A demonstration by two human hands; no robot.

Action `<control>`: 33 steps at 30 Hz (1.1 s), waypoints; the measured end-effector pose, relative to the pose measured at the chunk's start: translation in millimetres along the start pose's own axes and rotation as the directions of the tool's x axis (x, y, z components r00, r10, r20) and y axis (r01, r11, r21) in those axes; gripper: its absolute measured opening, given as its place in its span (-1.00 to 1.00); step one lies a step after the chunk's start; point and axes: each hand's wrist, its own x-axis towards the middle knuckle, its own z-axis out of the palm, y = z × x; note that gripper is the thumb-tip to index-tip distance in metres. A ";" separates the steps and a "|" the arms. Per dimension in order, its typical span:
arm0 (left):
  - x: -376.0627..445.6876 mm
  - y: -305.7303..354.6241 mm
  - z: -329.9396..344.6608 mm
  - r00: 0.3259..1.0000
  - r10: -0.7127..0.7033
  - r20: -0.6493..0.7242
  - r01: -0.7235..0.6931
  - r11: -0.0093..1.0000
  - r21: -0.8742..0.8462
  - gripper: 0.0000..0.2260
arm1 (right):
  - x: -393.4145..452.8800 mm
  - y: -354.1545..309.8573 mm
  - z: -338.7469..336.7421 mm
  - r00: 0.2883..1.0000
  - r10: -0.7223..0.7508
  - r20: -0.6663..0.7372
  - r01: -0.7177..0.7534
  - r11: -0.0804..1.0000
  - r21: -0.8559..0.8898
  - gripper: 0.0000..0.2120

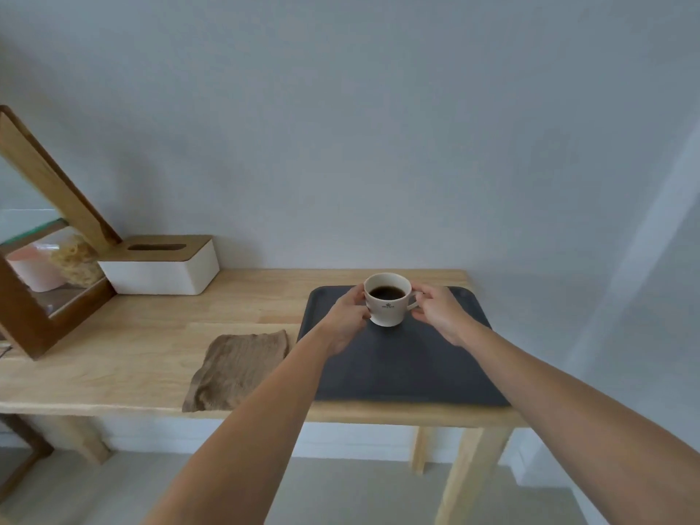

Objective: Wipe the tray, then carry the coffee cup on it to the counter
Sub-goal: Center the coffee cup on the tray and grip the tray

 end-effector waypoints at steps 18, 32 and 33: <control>-29.5 -4.9 17.7 0.995 -0.080 -0.051 0.080 0.997 0.001 -0.52 | -35.8 10.2 2.8 0.998 0.052 -0.030 -0.051 0.998 0.041 -0.62; -22.8 -26.9 -36.5 0.940 0.183 -0.287 0.118 0.617 0.778 -0.52 | -46.7 38.8 -39.9 0.962 -0.204 -0.184 0.062 0.815 -0.576 -0.61; -22.8 -30.6 -42.7 0.932 0.185 -0.311 0.171 0.533 0.829 -0.53 | -46.0 47.3 -47.0 0.962 -0.189 -0.197 0.024 0.777 -0.629 -0.60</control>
